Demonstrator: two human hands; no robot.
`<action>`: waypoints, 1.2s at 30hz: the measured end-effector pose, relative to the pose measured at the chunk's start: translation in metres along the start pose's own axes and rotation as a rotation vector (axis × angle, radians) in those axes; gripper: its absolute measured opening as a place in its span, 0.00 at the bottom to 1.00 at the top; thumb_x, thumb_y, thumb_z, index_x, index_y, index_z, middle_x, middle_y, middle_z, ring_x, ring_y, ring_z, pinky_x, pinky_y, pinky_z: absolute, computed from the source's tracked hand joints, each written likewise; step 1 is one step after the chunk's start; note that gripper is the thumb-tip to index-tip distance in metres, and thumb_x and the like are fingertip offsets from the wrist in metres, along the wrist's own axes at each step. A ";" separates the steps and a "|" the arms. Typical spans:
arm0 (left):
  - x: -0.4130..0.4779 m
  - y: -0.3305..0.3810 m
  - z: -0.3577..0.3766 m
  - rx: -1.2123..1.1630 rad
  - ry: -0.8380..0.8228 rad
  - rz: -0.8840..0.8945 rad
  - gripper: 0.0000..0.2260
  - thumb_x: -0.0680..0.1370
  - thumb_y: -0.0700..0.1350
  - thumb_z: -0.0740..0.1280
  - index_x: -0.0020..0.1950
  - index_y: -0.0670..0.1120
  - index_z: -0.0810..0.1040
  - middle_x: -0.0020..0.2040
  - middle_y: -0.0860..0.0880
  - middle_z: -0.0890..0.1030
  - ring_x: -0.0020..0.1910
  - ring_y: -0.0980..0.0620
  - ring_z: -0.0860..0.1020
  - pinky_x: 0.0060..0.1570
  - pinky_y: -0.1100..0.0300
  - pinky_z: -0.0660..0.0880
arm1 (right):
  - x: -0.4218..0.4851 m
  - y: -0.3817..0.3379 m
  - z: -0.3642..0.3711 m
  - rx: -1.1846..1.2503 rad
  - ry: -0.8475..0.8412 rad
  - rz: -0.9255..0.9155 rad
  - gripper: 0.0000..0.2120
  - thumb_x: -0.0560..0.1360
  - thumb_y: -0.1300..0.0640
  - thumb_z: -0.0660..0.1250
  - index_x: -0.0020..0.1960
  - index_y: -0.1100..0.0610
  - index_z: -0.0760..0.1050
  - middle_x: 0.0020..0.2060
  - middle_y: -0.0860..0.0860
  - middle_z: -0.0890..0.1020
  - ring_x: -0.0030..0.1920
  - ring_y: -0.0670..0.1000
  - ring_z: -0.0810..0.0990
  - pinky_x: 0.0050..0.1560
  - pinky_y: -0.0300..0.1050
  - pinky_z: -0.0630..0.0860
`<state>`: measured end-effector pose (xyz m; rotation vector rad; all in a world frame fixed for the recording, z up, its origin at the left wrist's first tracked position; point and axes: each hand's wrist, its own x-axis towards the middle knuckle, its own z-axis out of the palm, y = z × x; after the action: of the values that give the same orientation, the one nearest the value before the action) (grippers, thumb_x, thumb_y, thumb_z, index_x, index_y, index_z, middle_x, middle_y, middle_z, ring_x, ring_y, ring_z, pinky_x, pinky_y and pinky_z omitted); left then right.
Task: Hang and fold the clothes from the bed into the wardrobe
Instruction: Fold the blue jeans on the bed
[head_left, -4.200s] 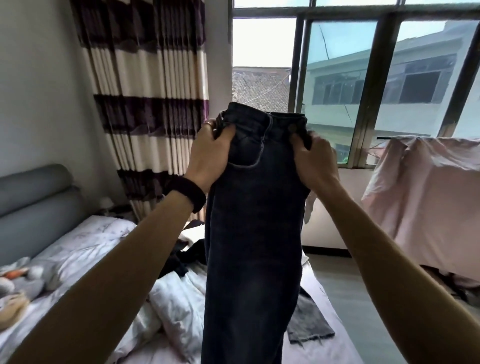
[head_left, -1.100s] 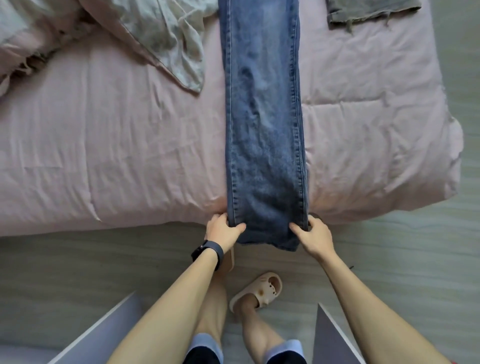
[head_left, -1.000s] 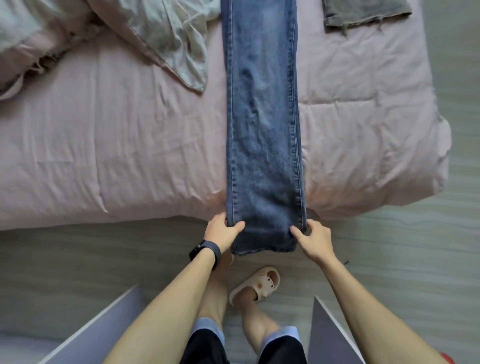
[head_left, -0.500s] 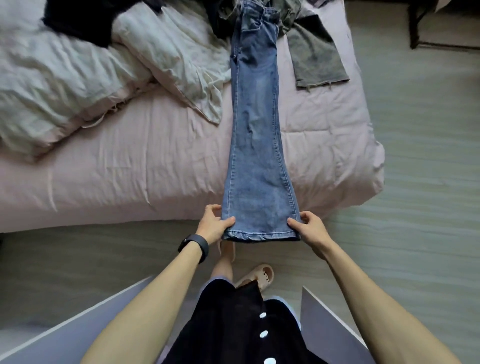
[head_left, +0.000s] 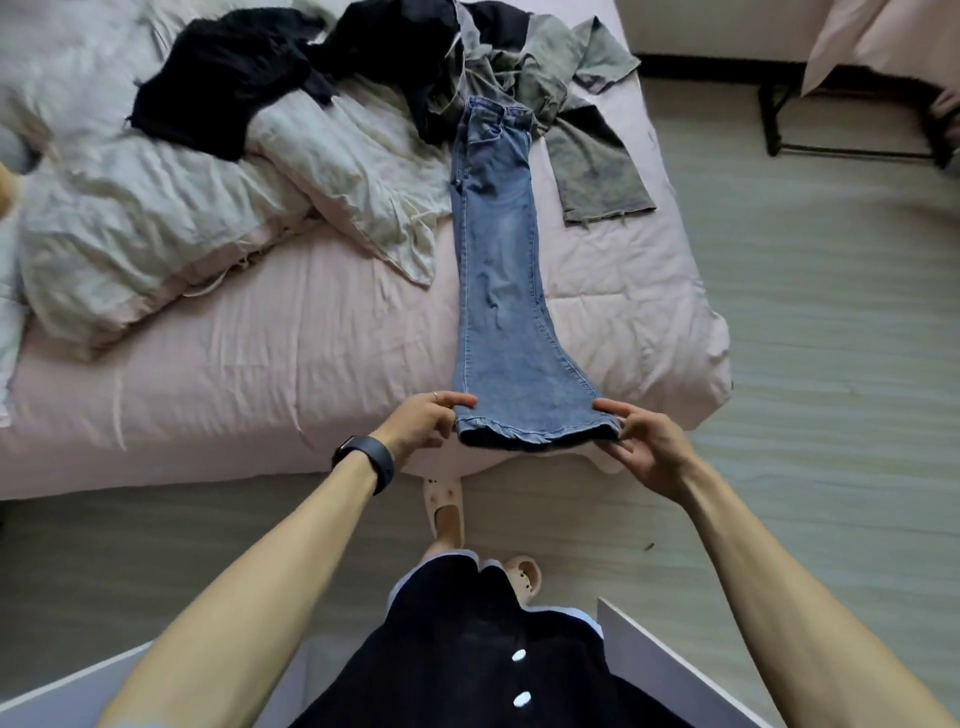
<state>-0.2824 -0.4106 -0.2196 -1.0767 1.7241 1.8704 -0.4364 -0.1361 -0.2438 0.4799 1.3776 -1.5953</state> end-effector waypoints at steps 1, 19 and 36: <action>-0.002 0.006 -0.004 -0.005 -0.051 0.020 0.24 0.69 0.28 0.57 0.58 0.46 0.81 0.42 0.46 0.76 0.40 0.52 0.72 0.33 0.63 0.65 | -0.002 -0.007 0.002 -0.023 -0.020 -0.032 0.31 0.67 0.79 0.48 0.62 0.64 0.78 0.49 0.59 0.82 0.48 0.54 0.82 0.50 0.43 0.83; 0.085 0.150 -0.041 0.610 0.470 0.535 0.12 0.81 0.58 0.62 0.50 0.51 0.79 0.44 0.50 0.82 0.48 0.46 0.79 0.38 0.62 0.65 | 0.069 -0.163 0.081 -0.713 0.251 -0.663 0.10 0.79 0.49 0.68 0.54 0.54 0.82 0.48 0.48 0.86 0.52 0.50 0.83 0.58 0.51 0.77; 0.323 0.277 -0.130 0.097 0.229 0.289 0.15 0.76 0.56 0.73 0.61 0.56 0.77 0.45 0.52 0.86 0.49 0.56 0.83 0.51 0.61 0.76 | 0.310 -0.304 0.152 -1.009 0.544 -0.387 0.21 0.82 0.42 0.58 0.56 0.60 0.78 0.57 0.61 0.82 0.59 0.64 0.78 0.55 0.51 0.71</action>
<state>-0.6516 -0.6550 -0.2670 -1.0869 2.1788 1.8613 -0.7975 -0.4199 -0.2765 0.0060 2.5681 -0.8436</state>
